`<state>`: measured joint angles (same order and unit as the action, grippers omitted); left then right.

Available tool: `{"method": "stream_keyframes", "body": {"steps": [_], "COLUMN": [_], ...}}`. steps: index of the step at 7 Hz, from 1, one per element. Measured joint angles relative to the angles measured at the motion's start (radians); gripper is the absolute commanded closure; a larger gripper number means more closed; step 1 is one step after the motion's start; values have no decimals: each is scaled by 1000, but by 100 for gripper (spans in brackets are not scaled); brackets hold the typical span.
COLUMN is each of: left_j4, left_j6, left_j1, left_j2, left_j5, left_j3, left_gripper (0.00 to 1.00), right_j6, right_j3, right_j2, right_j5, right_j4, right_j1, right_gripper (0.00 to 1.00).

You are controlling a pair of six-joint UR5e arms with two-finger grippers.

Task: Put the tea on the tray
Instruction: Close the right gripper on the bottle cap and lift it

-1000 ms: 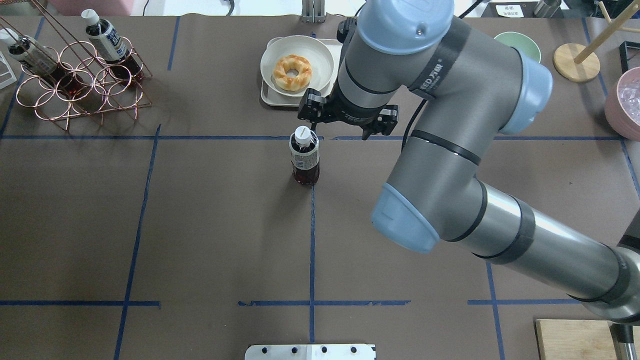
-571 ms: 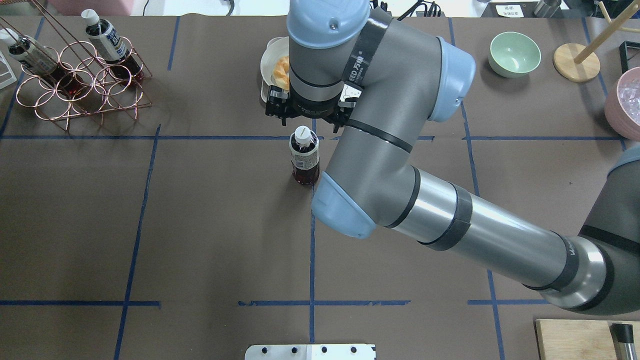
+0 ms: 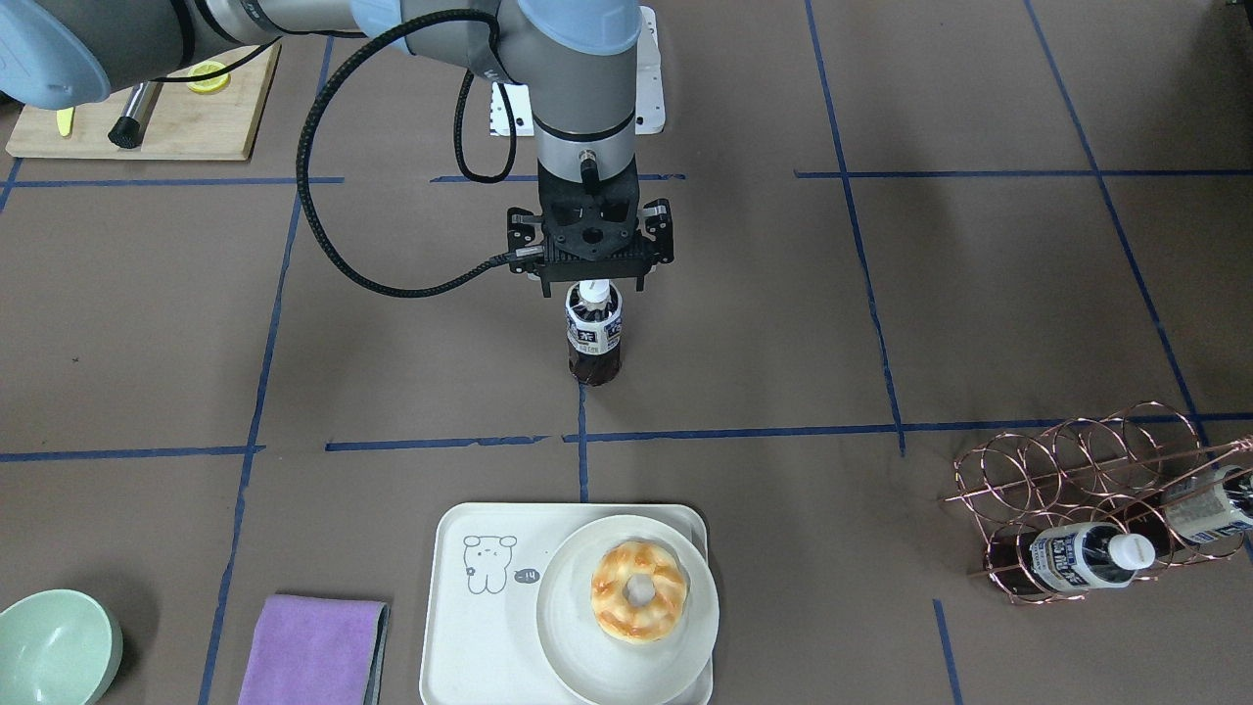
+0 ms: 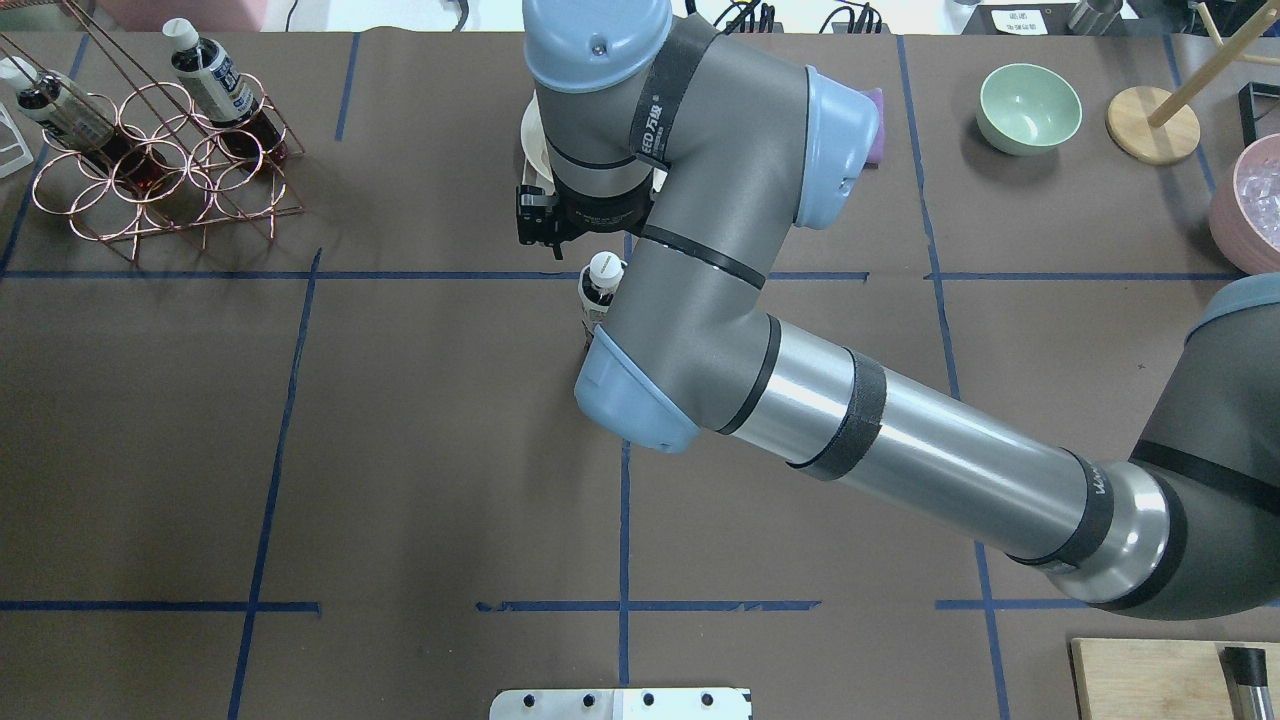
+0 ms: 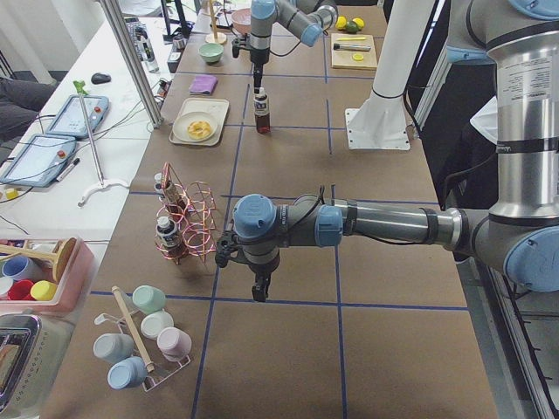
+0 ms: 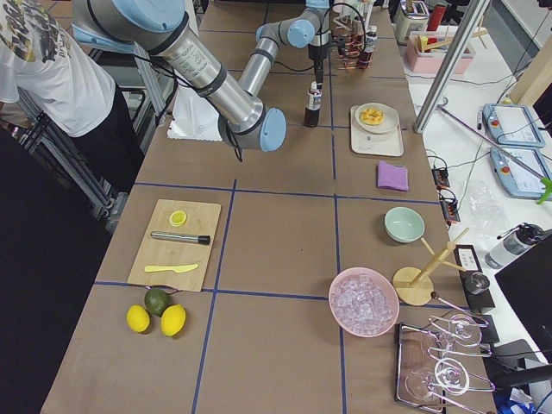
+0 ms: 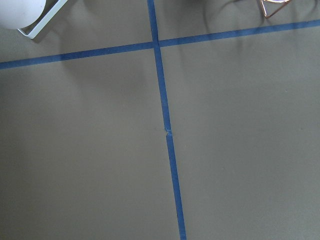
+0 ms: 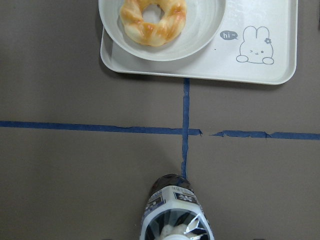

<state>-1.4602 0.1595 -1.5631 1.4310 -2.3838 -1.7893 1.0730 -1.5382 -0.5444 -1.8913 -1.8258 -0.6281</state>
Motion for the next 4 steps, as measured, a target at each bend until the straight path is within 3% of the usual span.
{"method": "stream_keyframes", "body": {"steps": [4], "left_j4": [-2], "left_j6": [0], "left_j1": [0], "left_j2": [2], "left_j5": [0], "left_j3": [6], "left_gripper": [0], "right_j6": [-8], "right_j3": [22], "right_j2": [4], "right_j5": [0], "right_j4": [-1], "right_j1": [17], "right_gripper": [31]}}
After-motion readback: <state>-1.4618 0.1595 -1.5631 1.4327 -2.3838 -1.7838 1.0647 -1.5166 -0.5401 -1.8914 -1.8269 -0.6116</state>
